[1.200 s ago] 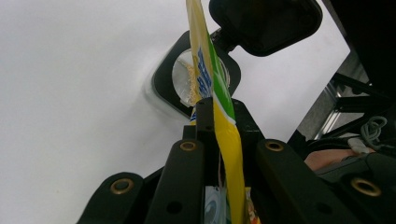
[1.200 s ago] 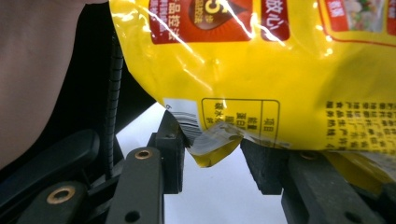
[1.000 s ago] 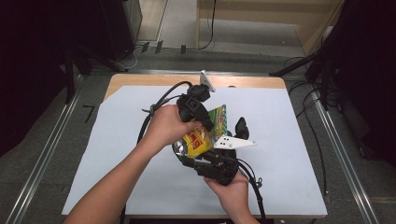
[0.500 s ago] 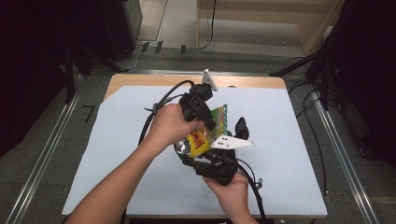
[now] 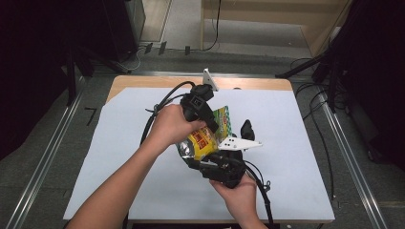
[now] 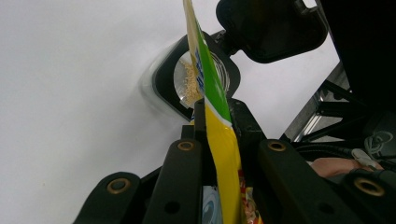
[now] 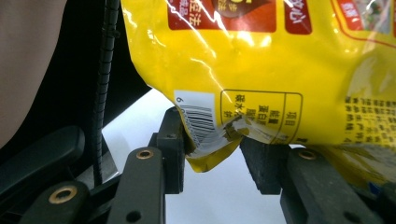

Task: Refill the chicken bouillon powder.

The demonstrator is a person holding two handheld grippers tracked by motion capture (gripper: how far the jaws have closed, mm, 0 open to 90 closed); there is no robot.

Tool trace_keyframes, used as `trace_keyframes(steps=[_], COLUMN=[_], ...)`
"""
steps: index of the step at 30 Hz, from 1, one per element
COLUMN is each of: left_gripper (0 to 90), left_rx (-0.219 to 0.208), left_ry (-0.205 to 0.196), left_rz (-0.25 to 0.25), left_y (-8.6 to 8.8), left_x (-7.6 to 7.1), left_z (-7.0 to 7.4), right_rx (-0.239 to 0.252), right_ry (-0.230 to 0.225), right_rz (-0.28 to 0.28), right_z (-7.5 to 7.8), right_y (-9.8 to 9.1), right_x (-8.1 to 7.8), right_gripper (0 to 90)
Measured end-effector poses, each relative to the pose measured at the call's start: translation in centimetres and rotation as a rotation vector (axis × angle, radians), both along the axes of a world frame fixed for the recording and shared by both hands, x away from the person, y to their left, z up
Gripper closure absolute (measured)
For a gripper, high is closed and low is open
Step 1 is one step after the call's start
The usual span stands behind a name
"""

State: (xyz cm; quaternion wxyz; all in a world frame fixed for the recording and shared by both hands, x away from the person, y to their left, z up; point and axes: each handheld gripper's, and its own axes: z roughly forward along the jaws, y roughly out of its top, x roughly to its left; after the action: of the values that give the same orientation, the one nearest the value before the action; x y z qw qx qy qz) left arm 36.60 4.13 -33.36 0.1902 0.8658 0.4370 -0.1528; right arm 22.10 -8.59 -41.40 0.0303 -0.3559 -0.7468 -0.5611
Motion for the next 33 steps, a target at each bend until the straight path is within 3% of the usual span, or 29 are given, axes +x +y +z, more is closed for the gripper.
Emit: trace_keyframes(steps=[7, 13, 22, 24, 29, 33], left_gripper=[85.6, 86.2, 85.2, 85.5, 87.8, 87.7], left_rx=[-0.019, -0.041, -0.013, -0.009, 0.012, 0.001], left_ry=[0.016, 0.020, -0.036, -0.040, -0.035, -0.035], left_rz=[0.007, 0.022, 0.018, 0.024, 0.029, 0.030], left_y=[0.7, 1.0, 0.4, 0.4, 0.8, 1.0], left_x=[0.2, 0.1, -0.9, -0.9, -0.7, -0.7], left_z=[-0.6, -0.9, 0.1, 0.3, 0.5, 0.6], right_rx=[0.002, -0.047, -0.013, -0.001, -0.034, -0.006], right_ry=[0.002, -0.058, -0.035, -0.030, -0.037, -0.028], right_rz=[-0.003, -0.022, -0.039, -0.035, -0.028, -0.016], right_z=[-0.5, -0.7, -0.7, -0.7, -1.0, -1.0], right_y=[0.2, 0.9, 1.0, 0.9, 1.1, 1.1], right_x=[-0.1, -0.6, -0.7, -0.7, -0.8, -0.9], right_gripper=[62.1, 58.1, 62.6, 63.4, 64.1, 64.2])
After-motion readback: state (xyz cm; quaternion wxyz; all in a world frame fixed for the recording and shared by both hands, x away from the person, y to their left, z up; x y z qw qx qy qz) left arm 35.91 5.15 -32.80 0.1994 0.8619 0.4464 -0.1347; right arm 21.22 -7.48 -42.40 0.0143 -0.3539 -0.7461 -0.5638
